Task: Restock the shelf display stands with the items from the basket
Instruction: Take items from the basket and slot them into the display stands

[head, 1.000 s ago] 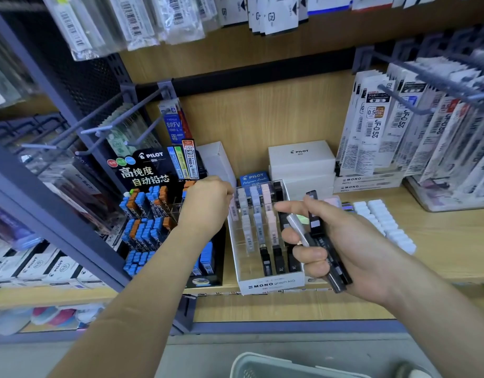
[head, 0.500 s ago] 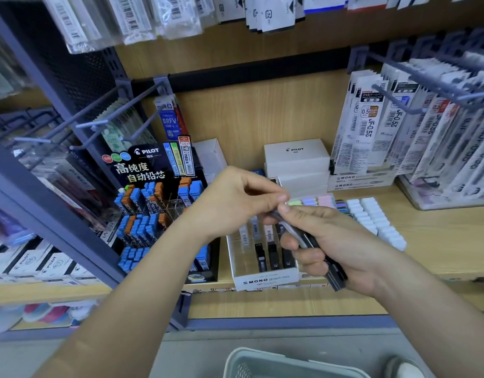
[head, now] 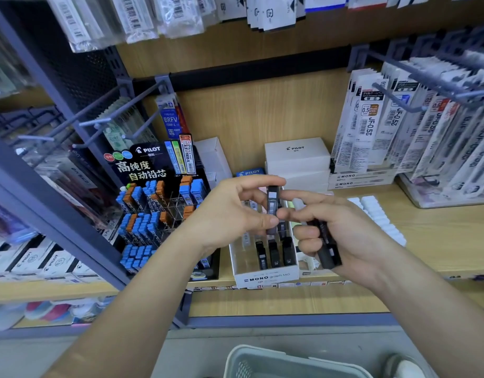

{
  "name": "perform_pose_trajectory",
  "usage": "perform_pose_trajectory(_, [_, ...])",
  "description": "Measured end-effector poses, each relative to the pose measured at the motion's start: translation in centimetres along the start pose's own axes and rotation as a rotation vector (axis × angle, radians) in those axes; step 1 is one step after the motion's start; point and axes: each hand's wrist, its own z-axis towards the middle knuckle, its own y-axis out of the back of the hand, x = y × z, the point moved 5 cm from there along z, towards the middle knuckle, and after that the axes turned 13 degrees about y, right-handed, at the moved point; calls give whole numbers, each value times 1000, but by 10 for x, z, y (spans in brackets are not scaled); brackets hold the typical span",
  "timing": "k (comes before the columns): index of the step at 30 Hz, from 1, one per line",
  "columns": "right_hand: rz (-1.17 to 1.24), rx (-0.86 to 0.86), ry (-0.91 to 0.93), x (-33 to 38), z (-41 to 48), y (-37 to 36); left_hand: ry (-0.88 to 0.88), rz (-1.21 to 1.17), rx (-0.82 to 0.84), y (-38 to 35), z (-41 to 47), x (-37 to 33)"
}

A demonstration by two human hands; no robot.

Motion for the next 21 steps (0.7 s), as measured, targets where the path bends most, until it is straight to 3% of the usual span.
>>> perform_pose_trajectory(5, [90,-116,-83,4,-1,10,-43,-96,-189,20,2,4])
perform_pose_trajectory(9, [-74,-138,-144,-1,-1,17,-38,-129,-117,21,0,2])
perform_pose_trajectory(11, [-170,-106,-139,-4,0,17,-24,-28,-109,21,-1,2])
perform_pose_trajectory(14, [-256,-62,-143,-7,0,17,-22,226,-239,26,3,9])
perform_pose_trajectory(21, [-185,-134,-130,-8,7,28,46,446,-316,26,12,46])
